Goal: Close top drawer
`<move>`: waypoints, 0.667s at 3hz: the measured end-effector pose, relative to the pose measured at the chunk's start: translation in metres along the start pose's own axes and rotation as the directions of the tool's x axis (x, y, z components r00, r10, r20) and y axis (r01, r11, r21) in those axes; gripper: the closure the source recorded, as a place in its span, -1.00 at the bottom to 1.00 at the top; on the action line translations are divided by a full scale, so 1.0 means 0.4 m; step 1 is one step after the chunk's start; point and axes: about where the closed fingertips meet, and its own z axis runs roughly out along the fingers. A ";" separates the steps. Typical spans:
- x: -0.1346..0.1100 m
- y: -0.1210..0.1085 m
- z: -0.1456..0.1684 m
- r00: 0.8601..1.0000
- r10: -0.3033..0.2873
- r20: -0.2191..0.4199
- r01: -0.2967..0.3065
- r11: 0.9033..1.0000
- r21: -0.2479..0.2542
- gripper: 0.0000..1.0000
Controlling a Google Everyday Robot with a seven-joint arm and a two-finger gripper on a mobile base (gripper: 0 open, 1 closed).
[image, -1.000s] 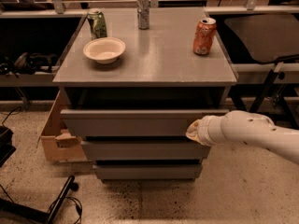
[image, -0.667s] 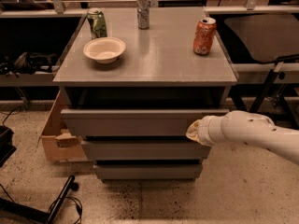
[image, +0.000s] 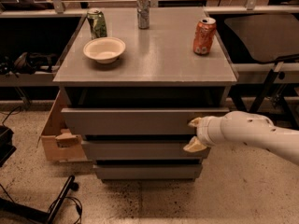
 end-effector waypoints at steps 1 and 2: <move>0.000 0.000 0.000 1.000 0.000 0.000 0.000 1.000 0.000 -1.00; 0.000 0.000 0.000 1.000 0.000 0.000 0.000 1.000 0.000 -1.00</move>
Offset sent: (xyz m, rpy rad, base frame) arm 0.0000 0.0000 0.0000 0.0000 0.0000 0.0000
